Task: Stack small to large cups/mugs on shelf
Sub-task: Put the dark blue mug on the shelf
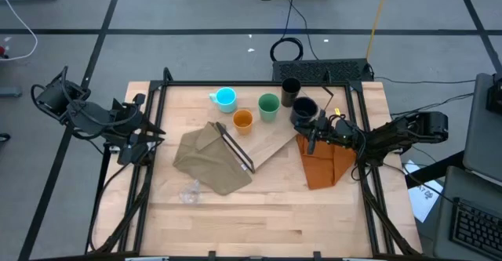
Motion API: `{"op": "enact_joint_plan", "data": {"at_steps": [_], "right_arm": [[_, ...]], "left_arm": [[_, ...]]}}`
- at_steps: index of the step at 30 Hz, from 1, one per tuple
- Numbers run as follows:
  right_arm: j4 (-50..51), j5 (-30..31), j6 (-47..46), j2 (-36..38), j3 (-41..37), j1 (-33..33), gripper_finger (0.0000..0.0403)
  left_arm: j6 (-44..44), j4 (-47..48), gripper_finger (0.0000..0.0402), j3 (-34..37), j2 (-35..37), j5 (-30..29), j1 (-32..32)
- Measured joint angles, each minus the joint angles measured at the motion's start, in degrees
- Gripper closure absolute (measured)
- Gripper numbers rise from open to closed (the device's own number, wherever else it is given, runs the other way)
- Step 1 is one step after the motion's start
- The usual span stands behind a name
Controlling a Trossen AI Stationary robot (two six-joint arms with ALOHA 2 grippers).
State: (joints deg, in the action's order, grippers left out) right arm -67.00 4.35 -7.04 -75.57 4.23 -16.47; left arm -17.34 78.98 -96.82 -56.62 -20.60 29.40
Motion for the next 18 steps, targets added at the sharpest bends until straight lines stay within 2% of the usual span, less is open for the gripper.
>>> {"op": "enact_joint_plan", "data": {"at_steps": [8, 18], "right_arm": [[0.0, -0.1, -1.0, 0.0, 0.0, 0.1, 0.0332], [0.0, -0.5, -2.9, 0.0, 0.0, 0.1, 0.026]], "left_arm": [[-0.4, 0.0, 0.0327, 0.0, -0.1, 0.0, 0.0], [-0.6, 0.1, 0.0327, 0.0, -0.4, 0.5, 0.0]]}}
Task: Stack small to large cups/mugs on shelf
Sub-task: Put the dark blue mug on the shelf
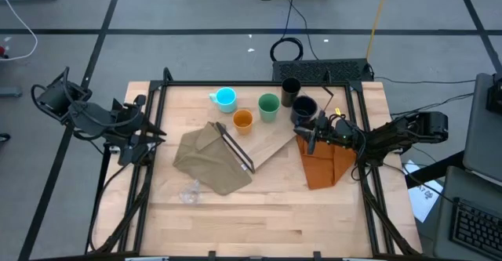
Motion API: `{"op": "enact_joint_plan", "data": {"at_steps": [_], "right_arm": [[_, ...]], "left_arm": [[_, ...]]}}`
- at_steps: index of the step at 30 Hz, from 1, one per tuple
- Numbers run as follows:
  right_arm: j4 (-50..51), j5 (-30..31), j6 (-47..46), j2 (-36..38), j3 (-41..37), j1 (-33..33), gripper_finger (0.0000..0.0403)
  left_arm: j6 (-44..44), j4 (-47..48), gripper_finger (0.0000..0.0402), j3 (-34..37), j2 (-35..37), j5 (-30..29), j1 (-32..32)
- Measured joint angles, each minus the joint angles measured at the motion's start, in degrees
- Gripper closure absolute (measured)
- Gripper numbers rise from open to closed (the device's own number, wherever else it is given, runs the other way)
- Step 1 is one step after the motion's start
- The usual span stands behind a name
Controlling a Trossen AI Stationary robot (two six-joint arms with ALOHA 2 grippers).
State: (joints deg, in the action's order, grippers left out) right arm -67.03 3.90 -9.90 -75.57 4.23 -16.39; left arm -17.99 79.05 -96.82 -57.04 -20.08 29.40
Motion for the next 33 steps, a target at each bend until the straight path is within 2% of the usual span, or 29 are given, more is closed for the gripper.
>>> {"op": "enact_joint_plan", "data": {"at_steps": [6, 15, 26, 33], "right_arm": [[-0.5, -2.4, -0.4, 0.0, 0.0, 0.2, 0.0225], [0.0, -2.6, -0.9, 0.0, 0.0, 0.2, 0.0188], [3.3, -2.5, 0.6, 0.9, 0.0, 0.2, 0.0181], [10.6, -2.5, 1.1, 5.4, 0.0, 0.2, 0.0181]], "left_arm": [[-0.6, 0.0, 0.0327, 0.0, 0.0, 0.3, 0.0], [-0.6, 0.0, 0.0327, 0.0, 0.0, 0.3, 0.0], [-0.8, 0.1, 0.0327, 0.0, 0.0, 0.3, 0.0], [-2.1, 0.1, 0.0327, 0.0, 0.0, 0.5, 0.0]]}}
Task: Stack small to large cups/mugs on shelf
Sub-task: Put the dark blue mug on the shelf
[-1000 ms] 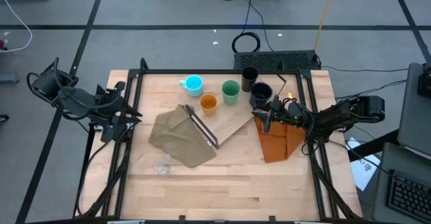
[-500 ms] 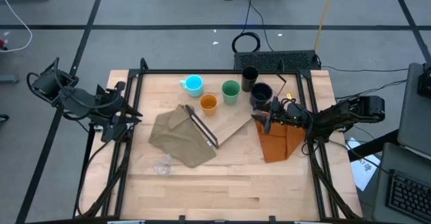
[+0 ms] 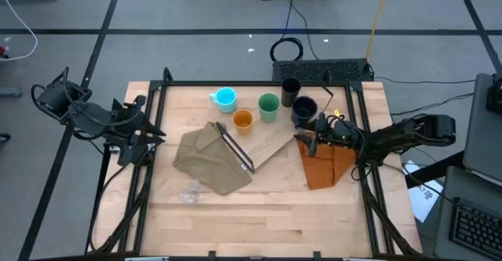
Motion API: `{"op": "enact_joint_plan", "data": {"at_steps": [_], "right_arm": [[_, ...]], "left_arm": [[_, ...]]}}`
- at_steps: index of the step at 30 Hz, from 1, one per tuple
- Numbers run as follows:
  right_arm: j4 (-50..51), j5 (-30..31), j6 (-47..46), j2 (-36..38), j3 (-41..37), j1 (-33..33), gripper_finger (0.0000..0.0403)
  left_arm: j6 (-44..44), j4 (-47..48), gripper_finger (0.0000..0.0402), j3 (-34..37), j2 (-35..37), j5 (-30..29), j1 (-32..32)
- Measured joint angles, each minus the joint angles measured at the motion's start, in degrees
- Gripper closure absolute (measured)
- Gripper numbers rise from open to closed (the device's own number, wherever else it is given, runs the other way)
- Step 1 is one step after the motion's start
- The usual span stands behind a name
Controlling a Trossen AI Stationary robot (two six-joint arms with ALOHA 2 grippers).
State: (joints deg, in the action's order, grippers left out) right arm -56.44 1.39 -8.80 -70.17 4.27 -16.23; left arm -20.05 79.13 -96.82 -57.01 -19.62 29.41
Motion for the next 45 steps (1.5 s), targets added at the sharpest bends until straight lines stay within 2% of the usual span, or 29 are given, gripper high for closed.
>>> {"op": "enact_joint_plan", "data": {"at_steps": [6, 14, 19, 26, 34, 42, 45], "right_arm": [[2.1, -0.1, 1.2, 6.6, 0.0, 0.2, 0.0181], [14.4, -0.1, 2.0, 18.9, 0.0, 0.5, 0.0181], [16.3, 0.0, 3.0, 23.7, 0.0, 0.6, 0.0181], [20.5, 0.1, 2.0, 23.0, -0.1, 0.6, 0.0181], [19.9, 0.5, 1.9, 20.0, 0.0, 0.6, 0.0178], [20.1, 0.7, 1.7, 19.9, 0.0, 0.5, 0.0129], [20.1, 3.0, 1.7, 20.0, 0.0, 0.5, 0.0106]], "left_arm": [[0.1, 0.0, 0.0327, 0.0, 0.0, 0.0, 0.0], [-0.7, 0.5, 0.0327, 0.0, 0.0, 0.1, 0.0], [-0.1, 0.5, 0.0327, 0.0, 0.0, 0.2, 0.0], [-0.2, 0.4, 0.0327, 0.0, 0.0, 0.2, 0.0], [-0.3, 0.4, 0.0327, 0.0, -0.1, 0.2, 0.0], [-0.3, 0.4, 0.0327, 0.0, -0.1, 0.2, 0.0], [-0.4, 0.4, 0.0327, 0.0, -0.1, 0.2, 0.0]]}}
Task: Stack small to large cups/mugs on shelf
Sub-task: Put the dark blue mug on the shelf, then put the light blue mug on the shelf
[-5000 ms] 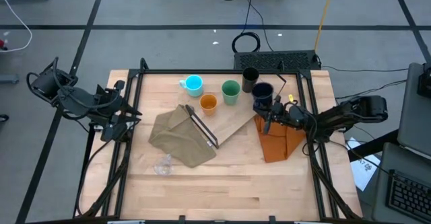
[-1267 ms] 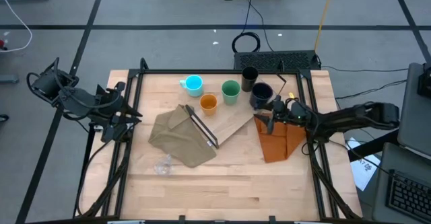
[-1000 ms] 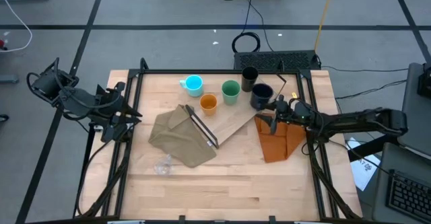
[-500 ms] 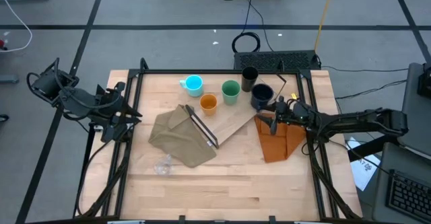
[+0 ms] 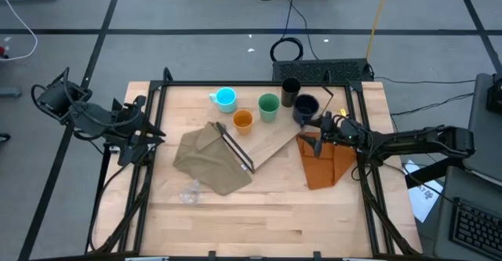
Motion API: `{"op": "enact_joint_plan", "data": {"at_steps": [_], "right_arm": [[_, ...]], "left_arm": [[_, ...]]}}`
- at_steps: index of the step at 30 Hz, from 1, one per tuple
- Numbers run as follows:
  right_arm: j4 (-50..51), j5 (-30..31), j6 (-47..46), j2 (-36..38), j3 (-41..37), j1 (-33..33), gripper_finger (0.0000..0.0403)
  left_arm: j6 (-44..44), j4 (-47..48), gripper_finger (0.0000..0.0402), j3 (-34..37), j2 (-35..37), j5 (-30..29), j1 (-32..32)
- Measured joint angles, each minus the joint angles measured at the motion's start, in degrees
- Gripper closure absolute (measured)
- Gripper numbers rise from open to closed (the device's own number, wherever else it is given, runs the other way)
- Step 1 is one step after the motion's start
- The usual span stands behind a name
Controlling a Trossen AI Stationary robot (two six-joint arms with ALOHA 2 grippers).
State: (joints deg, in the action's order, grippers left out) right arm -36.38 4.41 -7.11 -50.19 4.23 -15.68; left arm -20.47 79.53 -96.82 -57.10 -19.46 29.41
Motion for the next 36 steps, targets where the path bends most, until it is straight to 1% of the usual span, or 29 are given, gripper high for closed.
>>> {"op": "enact_joint_plan", "data": {"at_steps": [3, 6, 17, 24, 30, 32, 36], "right_arm": [[-0.2, 0.5, 0.3, 0.0, 0.0, 0.0, 0.0088], [-0.3, 0.5, 0.3, -0.5, 0.2, 0.0, 0.0081], [2.8, 0.3, 0.7, -1.1, 0.5, 0.4, 0.008], [4.9, 0.3, 2.6, -0.8, 0.5, 0.4, 0.008], [10.9, 0.3, 3.5, 2.6, 1.2, 0.4, 0.008], [14.4, 0.3, 3.6, 4.6, 2.6, 0.4, 0.008], [25.1, 0.3, 3.9, 8.9, 6.4, 0.4, 0.008]], "left_arm": [[0.0, 0.0, 0.0327, 0.0, 0.0, 0.0, 0.0], [0.3, 0.0, 0.0327, 0.0, -0.2, 0.0, 0.0], [0.4, 0.0, 0.0327, 0.0, -1.1, 1.0, 0.0], [0.2, 0.0, 0.0327, 0.0, -1.0, 1.2, 0.0], [0.2, 0.0, 0.0327, 0.0, -1.0, 1.2, 0.0], [0.2, 0.0, 0.0327, 0.0, -1.0, 1.2, 0.0], [-0.3, 0.0, 0.0327, 0.0, -1.0, 1.1, 0.0]]}}
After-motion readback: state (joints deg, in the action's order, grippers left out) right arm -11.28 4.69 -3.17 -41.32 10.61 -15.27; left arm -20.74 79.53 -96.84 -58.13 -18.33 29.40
